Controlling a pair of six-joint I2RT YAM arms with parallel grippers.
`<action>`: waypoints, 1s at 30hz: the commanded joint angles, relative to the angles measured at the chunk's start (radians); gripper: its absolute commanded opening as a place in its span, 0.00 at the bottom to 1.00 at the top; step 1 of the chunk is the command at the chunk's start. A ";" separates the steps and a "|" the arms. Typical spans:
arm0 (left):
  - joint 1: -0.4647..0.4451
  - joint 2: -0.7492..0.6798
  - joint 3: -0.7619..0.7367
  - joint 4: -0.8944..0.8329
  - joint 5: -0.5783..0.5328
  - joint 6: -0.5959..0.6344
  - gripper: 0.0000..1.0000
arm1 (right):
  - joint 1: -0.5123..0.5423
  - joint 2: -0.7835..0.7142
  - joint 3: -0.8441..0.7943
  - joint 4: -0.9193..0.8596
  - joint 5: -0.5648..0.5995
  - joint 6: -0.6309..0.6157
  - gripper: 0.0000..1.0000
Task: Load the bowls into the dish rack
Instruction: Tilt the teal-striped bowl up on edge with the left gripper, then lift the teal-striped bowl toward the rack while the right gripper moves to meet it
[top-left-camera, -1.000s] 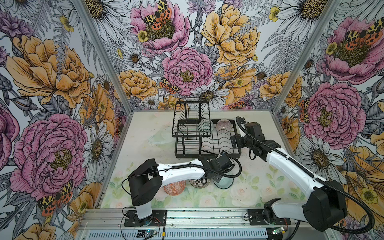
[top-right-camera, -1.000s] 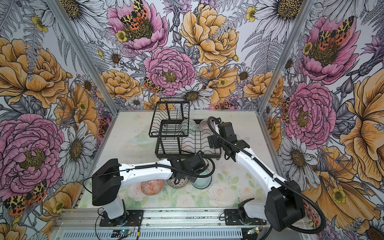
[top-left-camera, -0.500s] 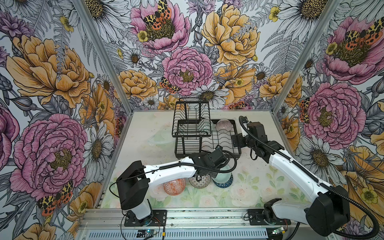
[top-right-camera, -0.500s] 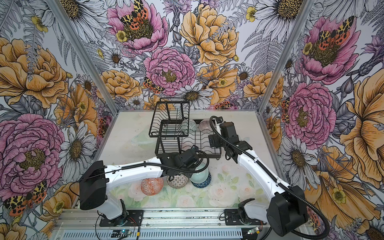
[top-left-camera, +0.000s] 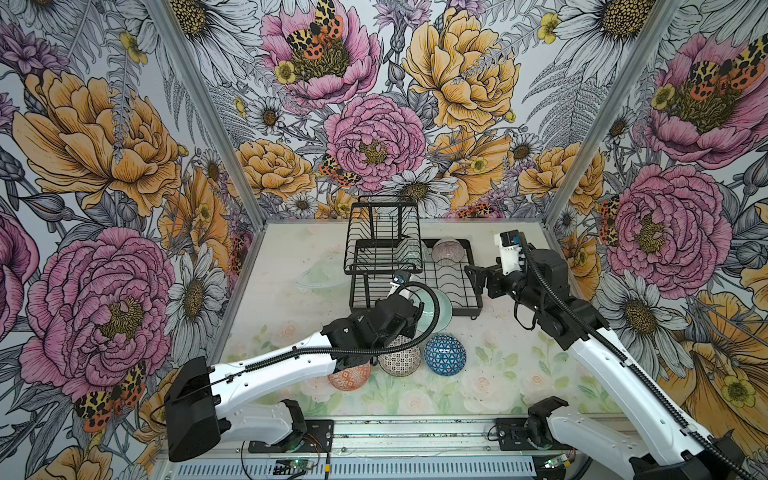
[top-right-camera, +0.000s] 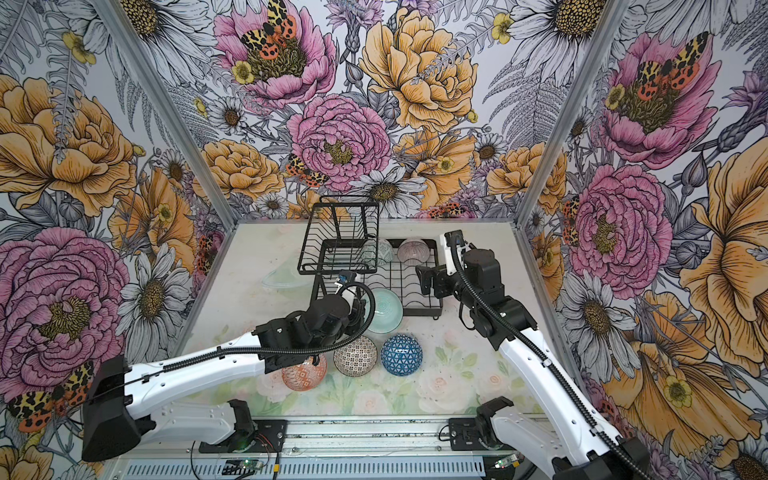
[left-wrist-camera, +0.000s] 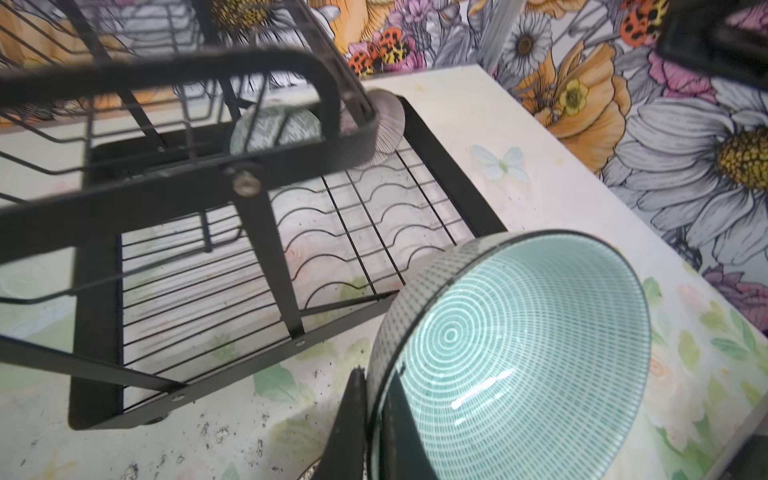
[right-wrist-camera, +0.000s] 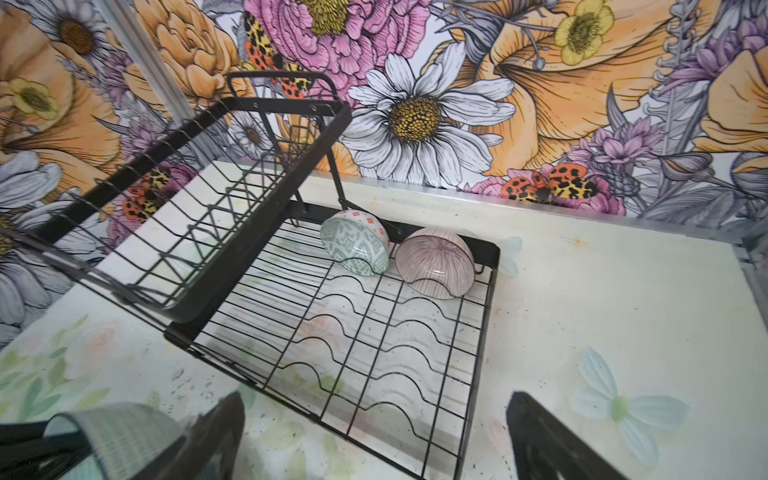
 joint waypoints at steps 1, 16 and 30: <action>-0.002 -0.034 -0.027 0.203 -0.142 0.008 0.00 | 0.035 -0.012 0.009 0.000 -0.177 0.066 0.99; 0.001 0.009 -0.021 0.363 -0.140 0.060 0.00 | 0.217 0.120 0.001 0.039 -0.019 0.167 0.78; -0.003 0.013 -0.041 0.420 -0.069 0.052 0.00 | 0.235 0.153 -0.007 0.105 0.050 0.197 0.27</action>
